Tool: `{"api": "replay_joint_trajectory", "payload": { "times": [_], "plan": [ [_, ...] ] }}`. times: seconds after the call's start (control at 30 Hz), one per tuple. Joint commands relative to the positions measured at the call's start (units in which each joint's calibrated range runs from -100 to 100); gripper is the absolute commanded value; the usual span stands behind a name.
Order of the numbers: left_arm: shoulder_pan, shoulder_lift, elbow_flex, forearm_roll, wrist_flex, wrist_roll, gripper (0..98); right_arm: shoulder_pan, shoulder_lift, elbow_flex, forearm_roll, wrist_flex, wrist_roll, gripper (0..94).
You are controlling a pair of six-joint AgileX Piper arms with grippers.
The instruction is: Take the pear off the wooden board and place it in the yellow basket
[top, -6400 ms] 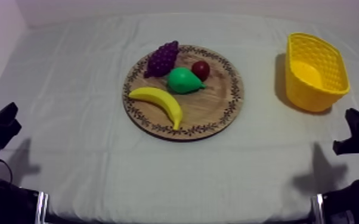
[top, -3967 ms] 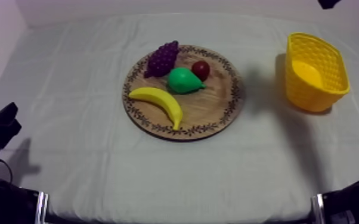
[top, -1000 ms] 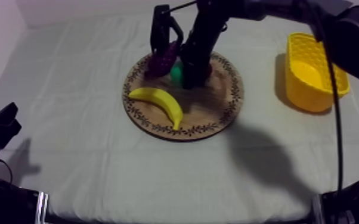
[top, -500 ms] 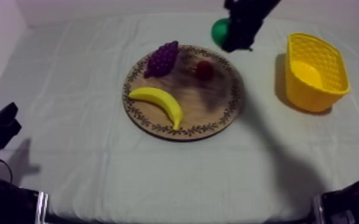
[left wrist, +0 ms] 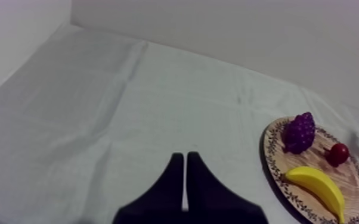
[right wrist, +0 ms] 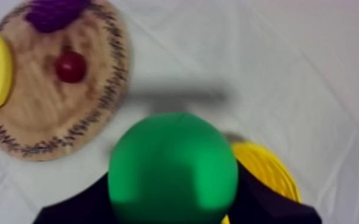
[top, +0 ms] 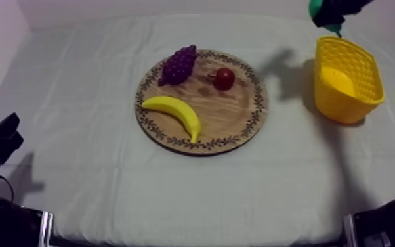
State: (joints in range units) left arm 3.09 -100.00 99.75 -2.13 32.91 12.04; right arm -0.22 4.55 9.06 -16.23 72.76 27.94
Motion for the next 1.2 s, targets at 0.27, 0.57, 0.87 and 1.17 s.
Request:
{"api": "replay_joint_trajectory", "payload": {
  "times": [0.27, 0.57, 0.87, 1.17],
  "plan": [
    [-0.01, 0.0, 0.03, 0.0, -0.01, 0.0, 0.1, 5.77, 3.97, 5.69, 1.35, -6.21, -2.0, 47.2],
    [-0.01, 0.0, 0.03, 0.0, -0.01, 0.02, 0.1, 8.14, 4.12, 8.13, 1.82, -7.04, -5.55, 69.7],
    [-0.01, 0.0, 0.03, 0.0, -0.01, 0.0, 0.1, 8.94, -10.58, 14.36, 1.68, -6.74, -9.21, 65.5],
    [-0.01, 0.0, 0.03, 0.0, -0.01, -0.01, 0.1, 8.64, -33.71, 25.1, 3.94, -8.62, -14.35, 56.1]
  ]
}}
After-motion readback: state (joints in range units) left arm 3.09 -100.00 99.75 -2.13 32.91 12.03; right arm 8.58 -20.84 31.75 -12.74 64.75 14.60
